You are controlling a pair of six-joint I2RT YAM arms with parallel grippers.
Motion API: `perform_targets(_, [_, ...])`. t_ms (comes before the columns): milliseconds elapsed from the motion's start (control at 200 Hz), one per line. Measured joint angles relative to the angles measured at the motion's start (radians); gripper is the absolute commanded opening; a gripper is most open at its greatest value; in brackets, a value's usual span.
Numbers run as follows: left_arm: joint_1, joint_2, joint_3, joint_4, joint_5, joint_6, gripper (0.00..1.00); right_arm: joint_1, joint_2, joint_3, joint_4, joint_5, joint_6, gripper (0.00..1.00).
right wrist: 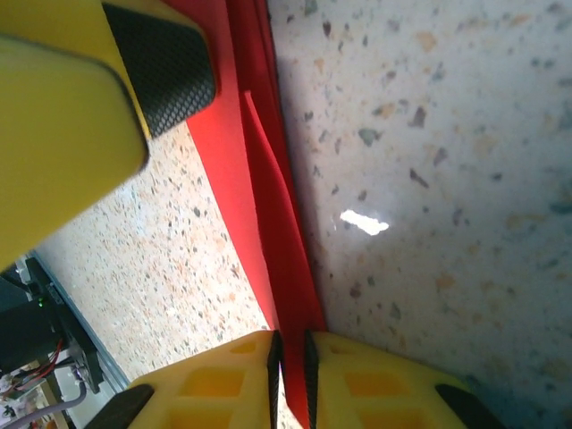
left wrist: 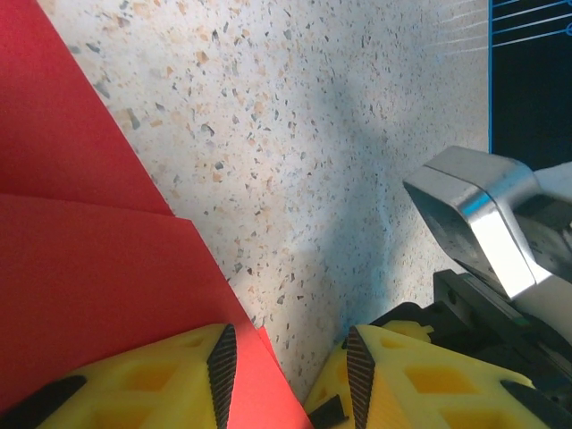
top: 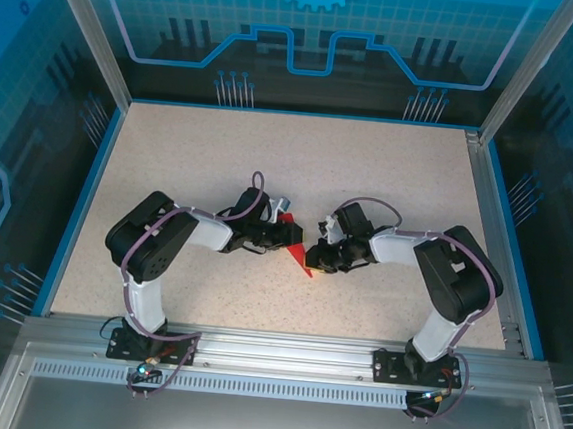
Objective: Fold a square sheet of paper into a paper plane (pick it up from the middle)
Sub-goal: Fold the wing for the fifth time at the center of the table.
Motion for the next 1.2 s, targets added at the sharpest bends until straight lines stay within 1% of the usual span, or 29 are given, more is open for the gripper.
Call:
perform_targets(155, [0.0, 0.001, 0.004, -0.008, 0.0, 0.0, 0.4, 0.007, -0.012, 0.01, -0.057, 0.022, -0.032, 0.18])
perform_targets(305, [0.0, 0.001, 0.005, -0.01, 0.0, 0.0, 0.4, 0.013, -0.011, 0.023, -0.093, 0.045, -0.047, 0.08])
perform_targets(420, [0.0, 0.002, 0.005, -0.01, 0.0, 0.0, 0.4, 0.013, -0.002, 0.03, -0.104, 0.049, -0.05, 0.08])
perform_targets(545, [0.002, 0.004, 0.009, -0.014, 0.007, 0.001, 0.4, 0.013, -0.002, 0.035, -0.115, 0.052, -0.051, 0.12])
perform_targets(850, [0.006, 0.006, 0.016, -0.032, 0.018, 0.018, 0.39, 0.014, -0.002, 0.05, -0.162, 0.052, -0.069, 0.12])
perform_targets(900, [0.006, 0.006, 0.016, -0.032, 0.018, 0.018, 0.39, 0.015, -0.002, 0.055, -0.179, 0.053, -0.074, 0.12])
perform_targets(975, [0.006, 0.006, 0.017, -0.033, 0.018, 0.018, 0.39, 0.02, -0.002, 0.06, -0.196, 0.057, -0.08, 0.09])
perform_targets(1200, [0.007, 0.006, 0.017, -0.035, 0.018, 0.019, 0.38, 0.034, 0.009, 0.098, -0.257, 0.103, -0.095, 0.08])
